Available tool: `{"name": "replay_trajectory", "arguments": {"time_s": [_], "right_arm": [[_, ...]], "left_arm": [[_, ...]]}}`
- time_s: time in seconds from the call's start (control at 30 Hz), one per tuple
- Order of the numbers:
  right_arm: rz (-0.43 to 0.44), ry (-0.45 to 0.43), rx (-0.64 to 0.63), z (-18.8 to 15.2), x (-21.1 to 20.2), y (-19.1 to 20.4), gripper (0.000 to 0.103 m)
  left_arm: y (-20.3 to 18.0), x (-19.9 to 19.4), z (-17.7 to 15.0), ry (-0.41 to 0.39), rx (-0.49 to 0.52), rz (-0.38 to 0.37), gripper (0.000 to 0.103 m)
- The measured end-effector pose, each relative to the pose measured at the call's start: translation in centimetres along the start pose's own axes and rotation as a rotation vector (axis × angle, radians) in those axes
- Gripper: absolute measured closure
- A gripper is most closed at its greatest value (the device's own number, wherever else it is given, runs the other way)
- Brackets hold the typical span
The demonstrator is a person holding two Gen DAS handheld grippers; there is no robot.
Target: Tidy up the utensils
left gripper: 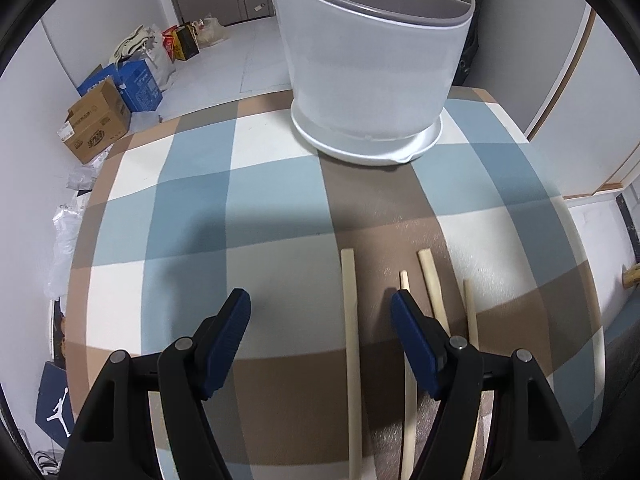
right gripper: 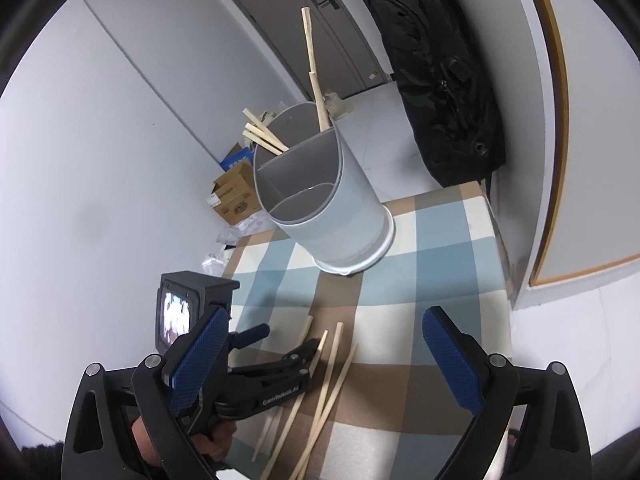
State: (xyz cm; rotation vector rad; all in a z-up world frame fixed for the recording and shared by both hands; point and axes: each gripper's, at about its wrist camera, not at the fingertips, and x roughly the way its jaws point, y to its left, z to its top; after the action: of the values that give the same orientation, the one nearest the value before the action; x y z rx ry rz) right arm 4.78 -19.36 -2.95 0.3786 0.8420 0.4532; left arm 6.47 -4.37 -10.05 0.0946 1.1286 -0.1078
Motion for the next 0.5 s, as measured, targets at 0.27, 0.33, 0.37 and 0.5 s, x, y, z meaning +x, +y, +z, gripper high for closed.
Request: {"name": "replay_trajectory", "arguments": {"time_s": [0.27, 0.33, 0.37, 0.5], "right_arm": [[-0.001, 0.0, 0.019, 0.1, -0.1, -0.6, 0.005], [-0.001, 0.001, 0.025, 0.1, -0.1, -0.7, 0.005], [0.0, 0.002, 0.027, 0.1, -0.1, -0.8, 0.005], [-0.002, 0.003, 0.02, 0.0, -0.2, -0.6, 0.005]], "left_arm": [[-0.3, -0.2, 0.1, -0.009, 0.009, -0.049, 0.054], [-0.6, -0.4, 0.0, -0.018, 0.026, -0.066, 0.067], [-0.8, -0.4, 0.1, -0.019, 0.035, -0.074, 0.076], [-1.0, -0.5, 0.1, -0.012, 0.054, -0.111, 0.1]]}}
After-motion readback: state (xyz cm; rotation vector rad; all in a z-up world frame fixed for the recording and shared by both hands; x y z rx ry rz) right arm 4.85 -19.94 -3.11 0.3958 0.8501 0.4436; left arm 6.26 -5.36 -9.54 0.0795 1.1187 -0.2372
